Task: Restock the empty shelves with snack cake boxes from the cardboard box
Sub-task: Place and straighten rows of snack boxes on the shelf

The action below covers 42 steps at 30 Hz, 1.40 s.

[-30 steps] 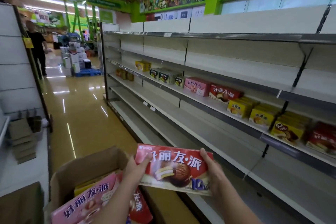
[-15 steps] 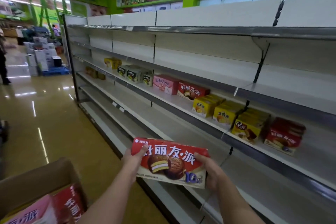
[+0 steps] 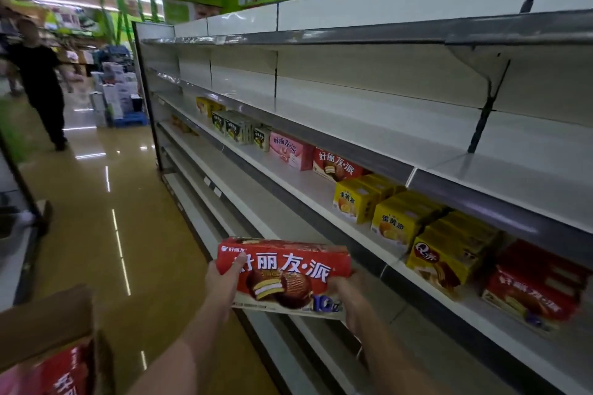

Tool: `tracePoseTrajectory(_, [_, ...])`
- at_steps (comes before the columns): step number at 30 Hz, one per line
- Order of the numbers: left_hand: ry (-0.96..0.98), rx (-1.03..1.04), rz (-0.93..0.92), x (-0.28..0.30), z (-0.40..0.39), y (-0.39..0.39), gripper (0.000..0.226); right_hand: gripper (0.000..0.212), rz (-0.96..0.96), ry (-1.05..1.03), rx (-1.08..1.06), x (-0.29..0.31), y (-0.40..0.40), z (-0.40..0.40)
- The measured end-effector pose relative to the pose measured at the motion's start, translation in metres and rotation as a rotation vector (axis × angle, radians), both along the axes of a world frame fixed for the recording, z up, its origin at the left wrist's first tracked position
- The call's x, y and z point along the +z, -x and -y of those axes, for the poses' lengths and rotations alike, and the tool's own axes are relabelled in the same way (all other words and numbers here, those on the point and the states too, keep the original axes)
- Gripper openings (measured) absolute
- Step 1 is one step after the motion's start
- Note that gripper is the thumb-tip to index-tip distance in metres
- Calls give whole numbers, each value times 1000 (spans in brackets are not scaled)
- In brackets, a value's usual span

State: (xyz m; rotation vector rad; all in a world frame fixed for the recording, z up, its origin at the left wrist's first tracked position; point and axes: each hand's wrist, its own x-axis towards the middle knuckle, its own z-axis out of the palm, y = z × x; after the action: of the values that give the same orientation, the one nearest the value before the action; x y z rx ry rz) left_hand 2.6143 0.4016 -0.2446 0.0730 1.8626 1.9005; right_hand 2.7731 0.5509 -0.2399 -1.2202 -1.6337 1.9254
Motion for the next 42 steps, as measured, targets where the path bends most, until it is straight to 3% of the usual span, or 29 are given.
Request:
tracePoseTrajectory(5, [-39,17,-15,4,-28,31,50,40,-66,-26,-11,8,28,-19])
tracePoseTrajectory(8, [-86,8,-22,13,-46,57,47,53,-102,-39,-58,18,55,-36])
tracePoseTrajectory(12, [-138,-24,-41,29,-71,97,51,48,-168,-88,-109,39,91,-59])
tracePoseTrajectory(17, [-151,-37,-53,36,-99,137,53,61,-238,-110,-175,38,130,-83])
tracePoseTrajectory(24, [-205,-47,-22,35,-153,188,48,77,-189,-162,-264,41,186,-118])
tracePoseTrajectory(28, [-246,-68,-56,52,-198,219,43,58,-241,-144,-291,47,216,-158])
tracePoseTrajectory(32, [-210,-81,-84,67,-238,249,50,42,-154,-57,-231,62,241,-184])
tracePoseTrajectory(35, [-192,-99,-98,63,-264,270,55,45,-102,16,-207,67,256,-201])
tracePoseTrajectory(38, [-170,-153,-110,52,-288,286,54,46,-84,18,-262,58,273,-218])
tracePoseTrajectory(42, [-170,-265,-111,44,-318,303,38,24,-81,-26,-443,45,287,-237])
